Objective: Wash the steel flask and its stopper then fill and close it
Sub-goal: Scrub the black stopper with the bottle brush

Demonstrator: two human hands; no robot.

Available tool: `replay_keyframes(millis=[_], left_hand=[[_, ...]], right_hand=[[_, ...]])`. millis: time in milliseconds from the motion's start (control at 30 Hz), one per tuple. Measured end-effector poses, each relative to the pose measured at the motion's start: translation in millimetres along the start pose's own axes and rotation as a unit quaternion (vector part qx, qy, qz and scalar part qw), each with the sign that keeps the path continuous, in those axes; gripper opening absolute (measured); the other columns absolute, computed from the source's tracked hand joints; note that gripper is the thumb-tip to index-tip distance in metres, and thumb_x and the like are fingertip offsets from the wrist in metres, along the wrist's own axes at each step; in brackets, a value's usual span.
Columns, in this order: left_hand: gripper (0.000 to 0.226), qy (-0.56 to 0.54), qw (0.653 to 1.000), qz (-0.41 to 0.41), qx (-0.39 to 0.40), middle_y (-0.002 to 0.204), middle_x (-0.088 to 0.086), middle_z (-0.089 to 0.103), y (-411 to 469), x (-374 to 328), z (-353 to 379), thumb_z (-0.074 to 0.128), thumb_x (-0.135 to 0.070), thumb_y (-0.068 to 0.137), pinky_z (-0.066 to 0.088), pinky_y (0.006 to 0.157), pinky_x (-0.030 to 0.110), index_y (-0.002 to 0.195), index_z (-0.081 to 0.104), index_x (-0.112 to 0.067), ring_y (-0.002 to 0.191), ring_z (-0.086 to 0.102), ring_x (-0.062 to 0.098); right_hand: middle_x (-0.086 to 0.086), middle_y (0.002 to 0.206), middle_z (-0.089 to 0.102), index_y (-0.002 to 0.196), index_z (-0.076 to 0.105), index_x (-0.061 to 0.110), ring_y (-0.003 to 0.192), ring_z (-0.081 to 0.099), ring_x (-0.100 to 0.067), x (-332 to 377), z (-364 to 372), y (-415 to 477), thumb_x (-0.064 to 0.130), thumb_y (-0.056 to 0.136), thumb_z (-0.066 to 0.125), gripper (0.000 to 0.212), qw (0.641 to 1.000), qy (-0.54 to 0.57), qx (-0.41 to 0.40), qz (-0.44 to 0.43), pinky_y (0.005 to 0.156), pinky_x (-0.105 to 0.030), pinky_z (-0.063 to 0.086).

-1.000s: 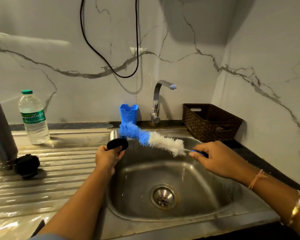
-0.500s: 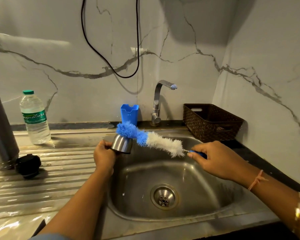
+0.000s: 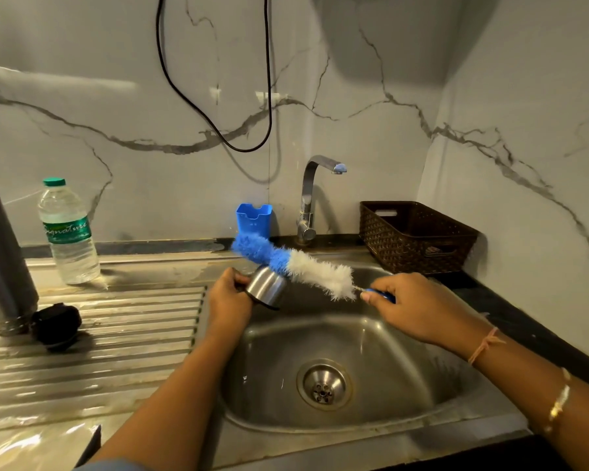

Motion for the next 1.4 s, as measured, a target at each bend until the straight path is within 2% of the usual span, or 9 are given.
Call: replay_keyframes(millis=[200,400,600,733,867,1000,1100,1233,1400], left_hand=[[0.028,-0.007,0.990,-0.090,-0.107,0.072,-0.001,0.052,10,25,-29,0.056,0.005,0.082,0.038,0.059,0.028,0.071,0.047,-0.019,0.080,0.053,0.023],[0.019,0.042,0.999,0.000,-0.019,0.074,-0.004,0.053,-10,-8,0,0.060,0.000,0.084,0.033,0.052,0.017,0.079,0.049,-0.015,0.067,0.049,0.009],[0.030,0.022,0.994,-0.044,-0.098,0.072,-0.004,0.048,2,6,-25,0.054,0.006,0.083,0.034,0.053,0.021,0.072,0.044,-0.020,0.073,0.048,0.014],[0.025,0.057,0.997,0.005,-0.042,0.074,-0.001,0.052,-4,0,-11,0.057,0.002,0.084,0.032,0.053,0.020,0.074,0.045,-0.017,0.071,0.051,0.016],[0.028,0.050,0.997,0.056,-0.031,0.071,-0.005,0.050,-9,-15,-4,0.060,0.003,0.082,0.030,0.048,0.012,0.072,0.043,-0.017,0.063,0.045,0.005],[0.016,0.065,0.995,-0.018,-0.075,0.082,0.004,0.052,0,5,-20,0.056,0.005,0.082,0.033,0.054,0.024,0.086,0.050,-0.009,0.079,0.050,0.020],[0.015,0.084,0.995,-0.014,-0.056,0.082,0.004,0.055,-1,8,-15,0.056,0.003,0.082,0.033,0.057,0.027,0.085,0.050,-0.011,0.073,0.050,0.017],[0.021,0.079,0.996,0.034,-0.013,0.080,-0.005,0.051,-7,-3,2,0.062,0.000,0.082,0.029,0.053,0.017,0.089,0.047,-0.012,0.070,0.048,0.007],[0.045,0.046,0.997,-0.061,0.001,0.106,0.005,0.055,2,19,-3,0.068,-0.007,0.082,0.043,0.072,0.028,0.116,0.041,-0.017,0.093,0.055,0.020]], right_hand=[[0.003,0.053,0.045,0.075,0.063,0.017,0.048,0.041,-0.007,-5,5,-11,0.036,0.095,0.050,0.031,1.000,-0.016,0.005,0.000,0.050,-0.016,0.035],[0.003,0.054,0.045,0.070,0.056,0.020,0.048,0.039,-0.006,3,1,-3,0.039,0.095,0.047,0.033,1.000,-0.026,-0.014,-0.002,0.045,-0.018,0.024],[0.003,0.051,0.044,0.066,0.058,0.016,0.049,0.043,-0.011,-16,19,-8,0.032,0.094,0.053,0.033,0.999,0.039,-0.014,-0.001,0.049,-0.022,0.029],[0.004,0.049,0.039,0.055,0.042,0.021,0.047,0.038,-0.010,-3,17,-6,0.032,0.093,0.053,0.041,0.998,0.049,-0.020,-0.023,0.050,-0.026,0.028],[0.000,0.054,0.044,0.068,0.057,0.009,0.050,0.040,-0.010,-10,13,3,0.034,0.094,0.051,0.037,1.000,0.024,-0.017,0.006,0.050,-0.025,0.028],[0.002,0.052,0.043,0.062,0.051,0.017,0.050,0.041,-0.010,-17,27,-4,0.033,0.094,0.052,0.036,0.999,0.047,0.011,0.014,0.050,-0.022,0.029],[0.004,0.049,0.039,0.056,0.043,0.021,0.046,0.036,-0.006,-6,28,-5,0.032,0.094,0.053,0.040,0.999,0.053,0.003,-0.002,0.047,-0.018,0.026],[-0.002,0.056,0.049,0.067,0.057,0.015,0.052,0.043,-0.012,-2,21,9,0.033,0.094,0.052,0.033,0.997,0.071,-0.008,0.015,0.052,-0.027,0.033],[0.001,0.057,0.051,0.071,0.060,0.018,0.053,0.046,-0.011,-4,31,6,0.034,0.094,0.051,0.029,0.999,0.050,0.017,0.012,0.053,-0.025,0.035]])
Point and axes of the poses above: each hand's wrist, its own y-axis towards the middle knuckle, its own z-axis out of the palm, x = y × z, the point moved 7 cm from there along y, towards the middle knuckle
